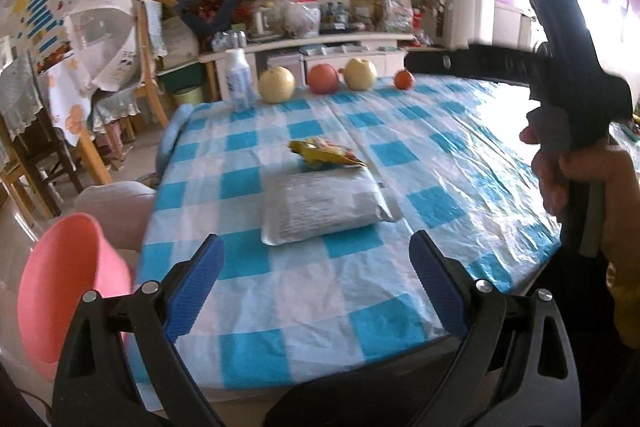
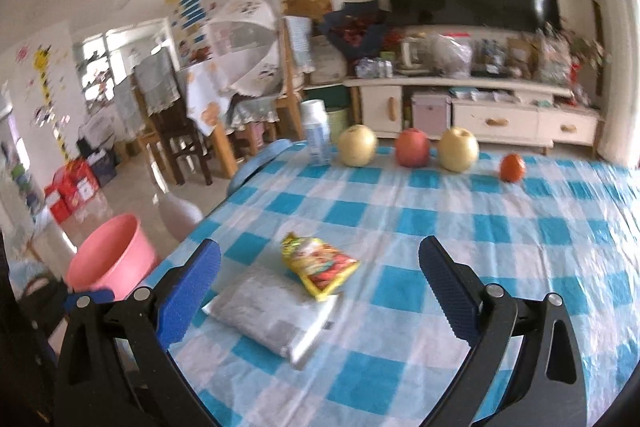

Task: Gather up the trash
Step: 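Move both open grippers back over the white bag and yellow snack bag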

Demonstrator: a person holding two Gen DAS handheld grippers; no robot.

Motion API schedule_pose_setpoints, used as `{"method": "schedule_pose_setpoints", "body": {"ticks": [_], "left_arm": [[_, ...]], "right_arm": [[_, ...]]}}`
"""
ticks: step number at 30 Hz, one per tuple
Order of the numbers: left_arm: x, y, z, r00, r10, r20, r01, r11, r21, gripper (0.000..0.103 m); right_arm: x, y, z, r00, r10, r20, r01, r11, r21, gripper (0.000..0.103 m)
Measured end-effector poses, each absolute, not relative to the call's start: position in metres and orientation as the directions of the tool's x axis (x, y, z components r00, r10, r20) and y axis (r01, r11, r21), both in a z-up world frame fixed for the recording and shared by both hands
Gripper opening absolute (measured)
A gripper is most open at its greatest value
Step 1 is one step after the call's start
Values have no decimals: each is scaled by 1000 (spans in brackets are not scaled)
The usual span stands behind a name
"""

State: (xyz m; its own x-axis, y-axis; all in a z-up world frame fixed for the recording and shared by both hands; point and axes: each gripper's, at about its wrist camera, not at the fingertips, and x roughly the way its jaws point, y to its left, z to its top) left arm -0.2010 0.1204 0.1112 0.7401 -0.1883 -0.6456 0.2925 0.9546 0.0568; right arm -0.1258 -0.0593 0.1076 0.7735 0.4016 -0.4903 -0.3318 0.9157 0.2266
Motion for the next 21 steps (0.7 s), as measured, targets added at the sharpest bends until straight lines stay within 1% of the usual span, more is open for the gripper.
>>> {"method": "schedule_pose_setpoints", "body": {"ticks": [6,9,11,13,16,19,21], "left_arm": [[-184,91,95,682,-201,-703,329,943,50,94],[-172,86,90,652,-214,-728,316,949,5,94],[-163,87,88,627,-252,-737,287,954,-82,94],[-151,91,82,601,-284,-747,221,957,-185,94],[-135,95,73,591,-277,-757,110,958,-265,94],[-122,102,66,602,-306,-738,13,927,-374,94],[-114,103,62,601,-320,-733,-26,908,-418,94]], "right_arm": [[-111,-103,103,784,376,-494,-253,920,298,98],[-105,-118,101,785,368,-499,-224,919,324,98],[-101,-124,98,778,368,-509,-215,918,334,98],[-97,-127,96,767,371,-524,-214,917,336,98],[-90,-125,90,744,383,-547,-226,915,333,98],[-85,-122,86,727,386,-568,-237,917,320,98],[-81,-119,84,717,384,-582,-245,920,305,98]]}}
